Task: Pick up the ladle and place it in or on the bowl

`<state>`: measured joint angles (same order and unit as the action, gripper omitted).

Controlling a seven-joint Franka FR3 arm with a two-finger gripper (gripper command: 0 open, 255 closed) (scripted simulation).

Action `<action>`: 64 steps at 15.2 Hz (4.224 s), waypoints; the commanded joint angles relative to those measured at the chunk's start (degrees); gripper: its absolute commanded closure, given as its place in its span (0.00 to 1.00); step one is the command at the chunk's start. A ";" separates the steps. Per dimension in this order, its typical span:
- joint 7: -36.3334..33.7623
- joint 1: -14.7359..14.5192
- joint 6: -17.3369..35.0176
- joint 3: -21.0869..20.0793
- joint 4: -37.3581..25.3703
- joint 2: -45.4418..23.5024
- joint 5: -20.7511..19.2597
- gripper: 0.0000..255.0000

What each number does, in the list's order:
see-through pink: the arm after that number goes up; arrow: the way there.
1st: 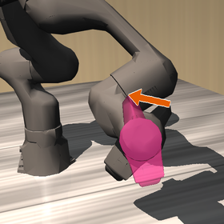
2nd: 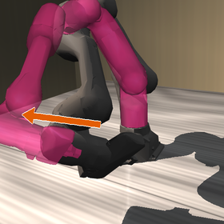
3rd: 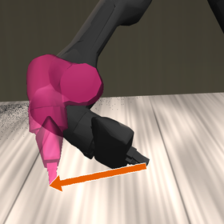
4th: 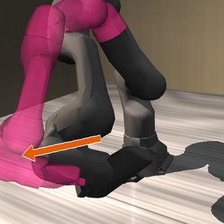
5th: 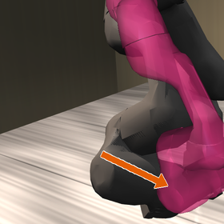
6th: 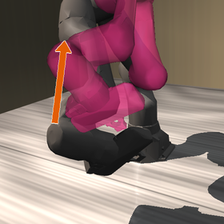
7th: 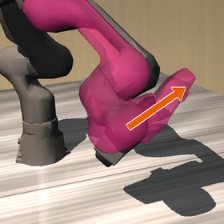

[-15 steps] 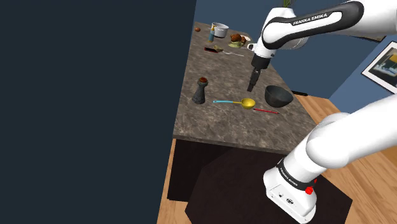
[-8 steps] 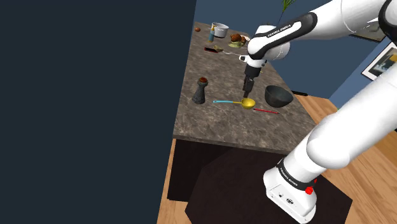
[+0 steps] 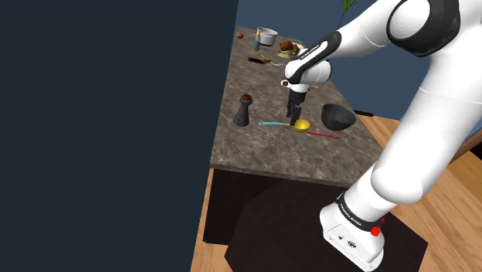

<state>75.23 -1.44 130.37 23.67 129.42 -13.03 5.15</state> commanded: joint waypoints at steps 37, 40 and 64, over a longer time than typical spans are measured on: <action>-1.27 -0.53 -4.97 0.92 -0.25 5.14 -2.86 1.00; -1.87 -0.68 -7.16 1.07 -0.90 6.84 -3.74 1.00; 6.89 4.62 -19.02 6.93 -8.45 12.02 -8.32 1.00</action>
<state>80.27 2.36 112.03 29.78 122.48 -0.15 -3.31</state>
